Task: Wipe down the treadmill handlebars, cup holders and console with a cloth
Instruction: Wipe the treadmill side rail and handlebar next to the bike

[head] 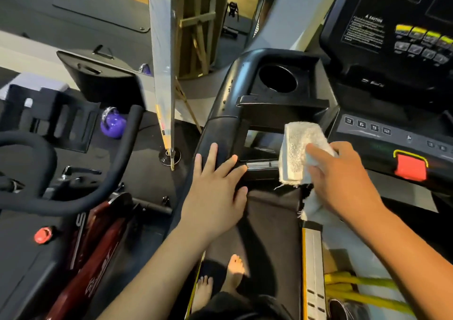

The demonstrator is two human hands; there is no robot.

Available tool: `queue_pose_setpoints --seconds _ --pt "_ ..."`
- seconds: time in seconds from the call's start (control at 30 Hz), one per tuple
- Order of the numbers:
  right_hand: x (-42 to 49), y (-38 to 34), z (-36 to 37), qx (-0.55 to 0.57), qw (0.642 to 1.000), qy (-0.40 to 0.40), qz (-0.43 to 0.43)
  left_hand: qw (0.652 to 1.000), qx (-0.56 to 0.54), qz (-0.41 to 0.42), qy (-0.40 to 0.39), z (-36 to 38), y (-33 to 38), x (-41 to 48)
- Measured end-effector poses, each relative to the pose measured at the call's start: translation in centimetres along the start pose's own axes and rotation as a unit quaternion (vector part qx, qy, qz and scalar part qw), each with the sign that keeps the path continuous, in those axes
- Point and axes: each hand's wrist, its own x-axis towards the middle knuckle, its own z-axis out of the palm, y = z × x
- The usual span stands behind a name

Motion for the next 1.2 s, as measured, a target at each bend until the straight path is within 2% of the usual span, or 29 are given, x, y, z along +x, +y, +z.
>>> queue_pose_setpoints --seconds 0.1,0.23,0.3,0.4,0.43,0.5,0.63,0.7,0.8,0.87,0.97,1.1,1.17,1.2 --pt "-0.6 -2.1 0.6 -0.026 1.0 -0.002 0.0 1.0 0.004 -0.002 0.015 0.2 0.1 0.3" --pt "-0.9 -9.3 3.0 -0.032 0.982 -0.074 -0.17 0.998 0.057 -0.019 -0.012 0.1 0.8 0.3" --pt "-0.9 -9.7 4.0 -0.044 0.972 -0.095 -0.209 0.995 0.099 -0.02 -0.021 0.1 0.8 0.3" --pt "-1.4 -5.3 3.0 0.062 0.992 -0.055 -0.1 0.991 0.126 -0.038 -0.026 0.6 0.3 0.3" --pt "-1.6 -3.6 2.1 0.072 0.994 -0.04 -0.074 0.991 0.119 -0.05 -0.026 0.6 0.1 0.4" --pt "-1.8 -0.6 0.9 0.022 0.999 -0.01 -0.045 0.992 0.103 -0.07 -0.025 0.5 -0.5 0.9" --pt "-0.8 -1.7 1.5 -0.086 0.991 -0.024 -0.098 0.992 0.09 -0.075 -0.036 0.4 -0.9 1.4" --pt "0.0 -4.2 2.9 -0.076 0.988 -0.01 -0.137 0.992 0.093 -0.078 -0.034 0.5 -1.0 1.3" --pt "1.2 -7.5 4.5 -0.107 0.978 -0.037 -0.176 0.992 0.099 -0.071 -0.027 0.6 -1.1 1.2" --pt "1.3 -6.9 4.2 -0.128 0.966 -0.054 -0.218 0.993 0.093 -0.07 -0.028 0.6 -1.3 1.3" --pt "1.1 -2.6 1.3 -0.068 0.989 -0.039 -0.127 0.992 0.088 -0.082 -0.023 0.6 -1.2 1.2" --pt "0.4 -0.2 0.6 -0.111 0.99 -0.048 -0.066 0.988 0.126 -0.083 -0.032 0.9 -0.7 1.3" --pt "0.8 -3.1 1.1 -0.098 0.992 -0.037 -0.069 0.988 0.126 -0.079 -0.037 0.9 -0.7 1.8" --pt "0.8 -4.7 1.6 -0.107 0.988 -0.039 -0.108 0.989 0.122 -0.077 -0.035 0.8 -0.7 2.2"
